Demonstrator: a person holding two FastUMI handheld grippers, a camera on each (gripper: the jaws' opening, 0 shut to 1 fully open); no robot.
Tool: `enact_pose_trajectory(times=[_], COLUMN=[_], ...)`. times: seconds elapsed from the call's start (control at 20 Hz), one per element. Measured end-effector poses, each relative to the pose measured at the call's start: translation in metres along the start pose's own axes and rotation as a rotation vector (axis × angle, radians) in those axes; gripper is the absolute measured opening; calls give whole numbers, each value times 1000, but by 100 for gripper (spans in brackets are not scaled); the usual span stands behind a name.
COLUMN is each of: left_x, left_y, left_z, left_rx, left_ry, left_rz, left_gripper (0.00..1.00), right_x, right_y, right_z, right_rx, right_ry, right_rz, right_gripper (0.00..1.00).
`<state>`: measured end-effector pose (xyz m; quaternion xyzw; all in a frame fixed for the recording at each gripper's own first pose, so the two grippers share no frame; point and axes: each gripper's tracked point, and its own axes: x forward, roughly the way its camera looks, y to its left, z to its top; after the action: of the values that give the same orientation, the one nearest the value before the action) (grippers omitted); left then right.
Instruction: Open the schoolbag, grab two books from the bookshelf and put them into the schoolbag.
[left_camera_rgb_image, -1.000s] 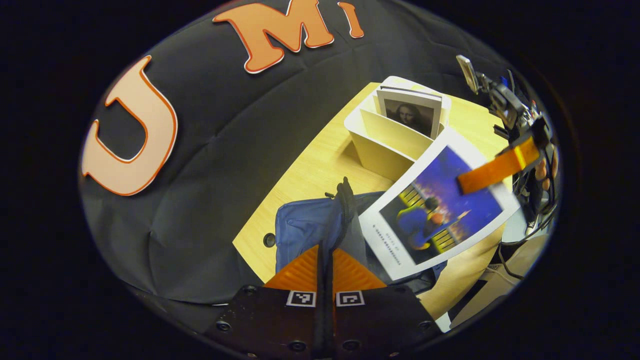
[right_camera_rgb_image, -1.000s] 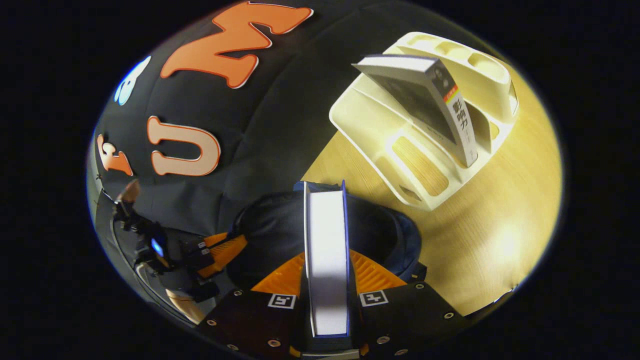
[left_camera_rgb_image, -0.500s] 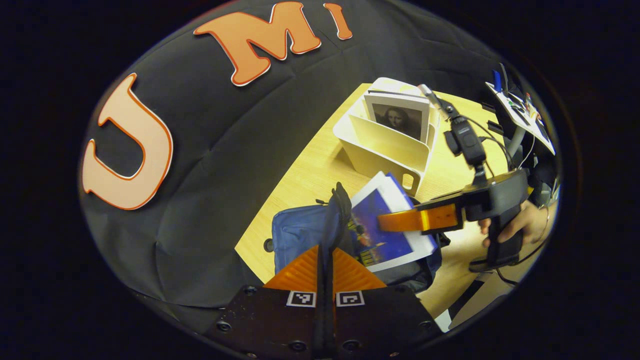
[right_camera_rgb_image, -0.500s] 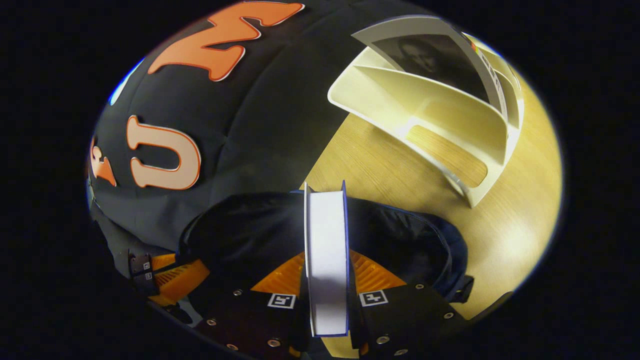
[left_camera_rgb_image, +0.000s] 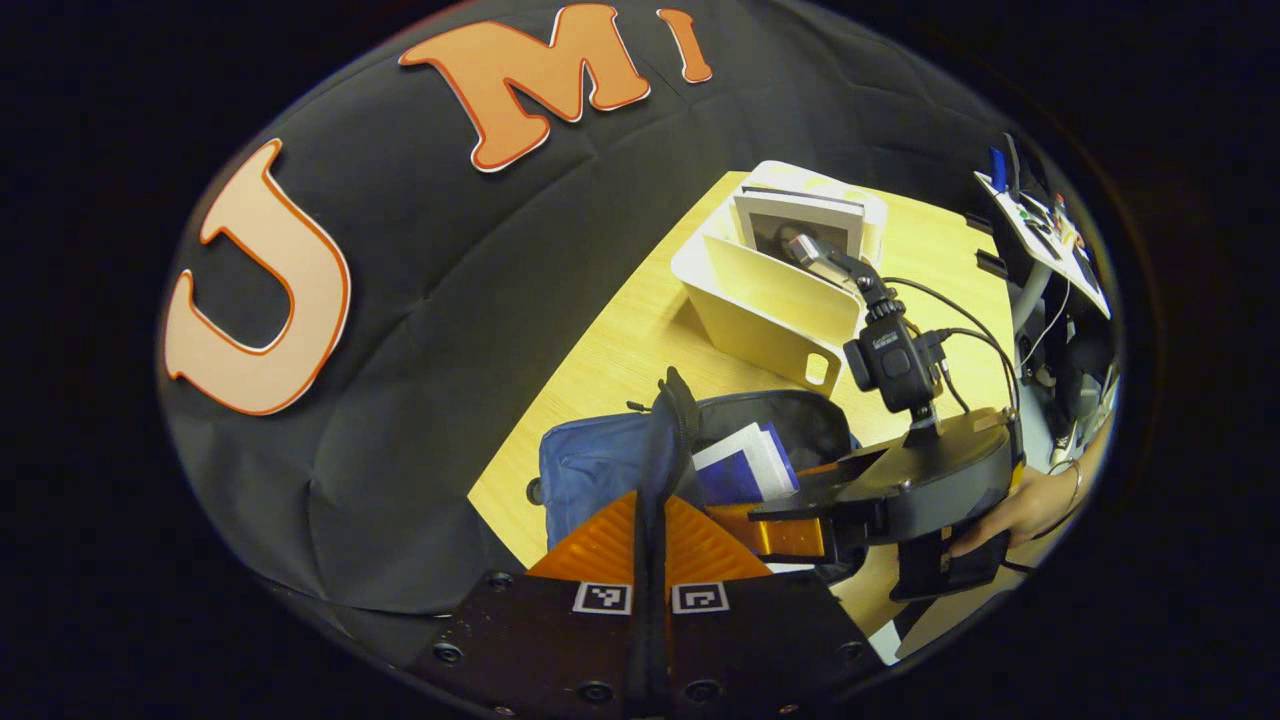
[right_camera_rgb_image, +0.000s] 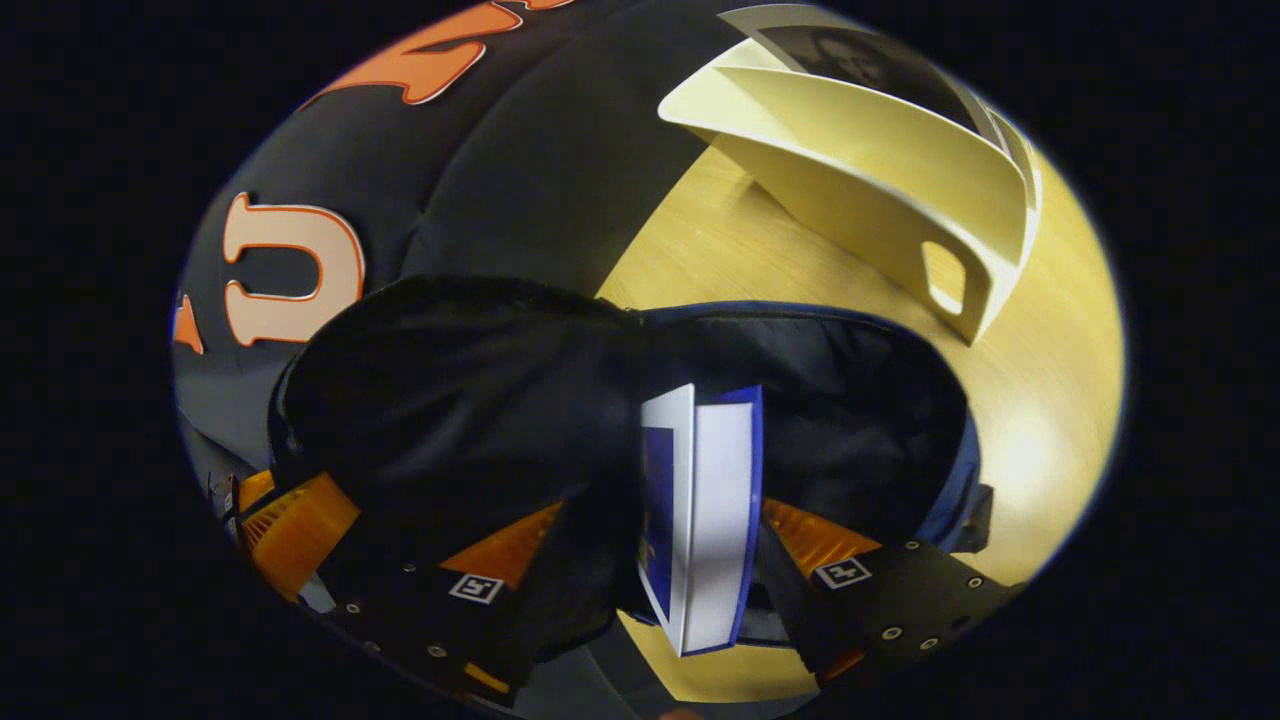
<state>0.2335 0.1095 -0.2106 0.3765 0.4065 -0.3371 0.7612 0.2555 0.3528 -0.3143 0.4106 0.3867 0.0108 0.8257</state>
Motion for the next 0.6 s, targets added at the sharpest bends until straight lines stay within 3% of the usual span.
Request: enact_pose_trajectory(times=[0.2, 0.6], left_x=[0, 1], left_y=[-3, -12], left_z=[1, -1], left_rx=[4, 18], left_ry=[-4, -9], left_rz=[10, 10], left_gripper=[1, 1], right_x=[-21, -83], right_y=[-34, -87], right_z=[17, 89], right_rx=[-32, 117], right_ry=[-23, -169], right_rz=[-60, -63], right_gripper=[97, 97])
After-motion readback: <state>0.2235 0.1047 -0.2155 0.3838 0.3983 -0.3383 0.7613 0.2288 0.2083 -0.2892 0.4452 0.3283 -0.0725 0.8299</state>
